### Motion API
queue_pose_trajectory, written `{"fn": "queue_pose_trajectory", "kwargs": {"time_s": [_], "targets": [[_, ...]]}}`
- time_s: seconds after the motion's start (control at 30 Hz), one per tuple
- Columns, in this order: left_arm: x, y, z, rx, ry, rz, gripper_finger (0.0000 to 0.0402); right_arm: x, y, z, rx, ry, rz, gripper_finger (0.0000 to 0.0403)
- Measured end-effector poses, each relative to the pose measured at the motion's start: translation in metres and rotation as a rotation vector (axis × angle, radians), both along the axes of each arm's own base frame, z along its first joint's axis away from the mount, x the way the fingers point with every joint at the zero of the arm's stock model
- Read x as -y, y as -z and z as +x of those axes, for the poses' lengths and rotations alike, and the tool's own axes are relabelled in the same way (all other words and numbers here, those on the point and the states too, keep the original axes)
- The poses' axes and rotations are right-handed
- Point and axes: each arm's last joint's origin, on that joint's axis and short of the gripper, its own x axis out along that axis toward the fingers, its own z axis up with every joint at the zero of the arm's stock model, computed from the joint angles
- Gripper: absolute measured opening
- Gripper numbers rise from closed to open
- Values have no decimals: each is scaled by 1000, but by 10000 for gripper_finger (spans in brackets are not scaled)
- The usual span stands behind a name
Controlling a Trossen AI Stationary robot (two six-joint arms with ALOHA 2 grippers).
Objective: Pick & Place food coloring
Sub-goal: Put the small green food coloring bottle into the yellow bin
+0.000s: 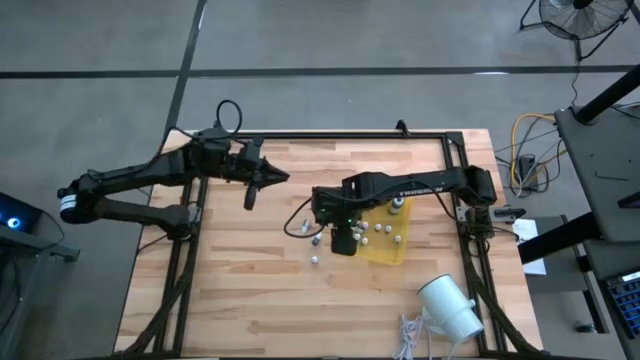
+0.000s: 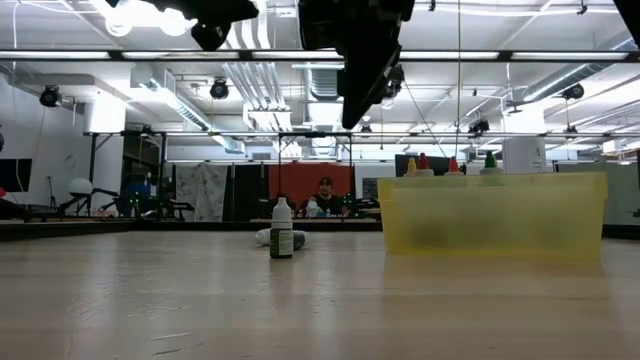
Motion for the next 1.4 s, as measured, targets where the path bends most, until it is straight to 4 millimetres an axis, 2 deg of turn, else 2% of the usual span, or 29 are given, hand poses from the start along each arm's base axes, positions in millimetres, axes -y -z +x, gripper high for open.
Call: {"fn": "queue_pose_trajectory", "kwargs": {"time_s": [0.27,0.4,0.67,0.87,0.97,1.1,1.2,1.4], "targets": [[3,1,-12,-45,-23,-8,0,0,2,0,-2,-29,1,146],[3,2,-13,-47,-25,-7,0,-4,2,0,7,-71,31,146],[2,4,-10,-58,-25,-12,0,-8,-1,6,106,-209,-19,146],[2,4,-10,-58,-26,-17,0,-3,-2,10,146,-208,-26,146],[3,4,-10,-58,-26,-17,0,-3,-2,11,163,-259,-48,146],[3,4,-10,-57,-23,-9,0,-13,0,11,187,-372,-78,146],[2,4,-10,-58,-25,-8,0,-18,6,12,210,-391,-79,146],[2,4,-10,-58,-25,-7,0,-20,29,14,177,-383,-73,146]]}}
